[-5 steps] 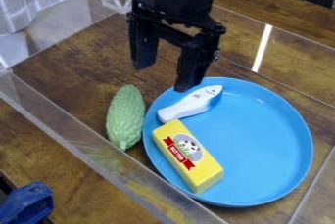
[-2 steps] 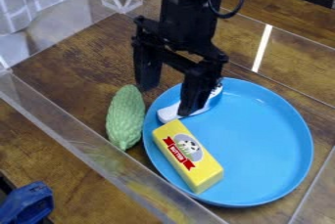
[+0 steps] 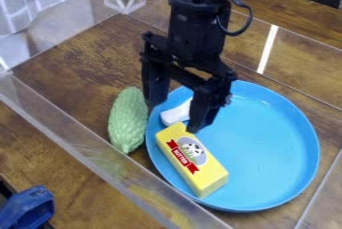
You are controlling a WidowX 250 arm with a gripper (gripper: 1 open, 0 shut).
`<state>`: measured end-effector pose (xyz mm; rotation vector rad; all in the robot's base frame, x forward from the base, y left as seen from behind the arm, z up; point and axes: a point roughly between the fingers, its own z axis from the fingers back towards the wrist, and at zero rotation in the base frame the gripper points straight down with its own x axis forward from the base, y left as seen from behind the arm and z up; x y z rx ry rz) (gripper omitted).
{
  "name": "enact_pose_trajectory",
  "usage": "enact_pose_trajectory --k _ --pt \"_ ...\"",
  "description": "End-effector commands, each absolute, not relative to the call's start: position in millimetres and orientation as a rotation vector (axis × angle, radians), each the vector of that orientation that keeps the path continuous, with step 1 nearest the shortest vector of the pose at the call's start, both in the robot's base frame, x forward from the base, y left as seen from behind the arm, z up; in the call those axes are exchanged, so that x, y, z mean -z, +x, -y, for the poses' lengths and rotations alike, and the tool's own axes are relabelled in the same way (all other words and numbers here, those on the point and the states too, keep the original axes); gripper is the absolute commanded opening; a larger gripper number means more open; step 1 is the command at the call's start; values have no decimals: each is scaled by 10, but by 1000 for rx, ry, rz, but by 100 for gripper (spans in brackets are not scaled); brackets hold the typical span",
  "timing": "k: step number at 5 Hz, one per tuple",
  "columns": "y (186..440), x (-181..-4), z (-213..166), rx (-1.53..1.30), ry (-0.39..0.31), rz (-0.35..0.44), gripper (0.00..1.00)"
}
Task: Remove the yellow brick from inside the blue tray and put it on the table
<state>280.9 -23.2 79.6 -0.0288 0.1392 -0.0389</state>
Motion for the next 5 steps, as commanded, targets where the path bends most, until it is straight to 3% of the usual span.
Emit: enact_pose_trajectory --k 1,3,5 --pt "2857 -840 301 58 -41 -92 100" --pt "2882 -680 411 86 -69 -46 100" --pt "2919 -354 529 163 -91 11 100"
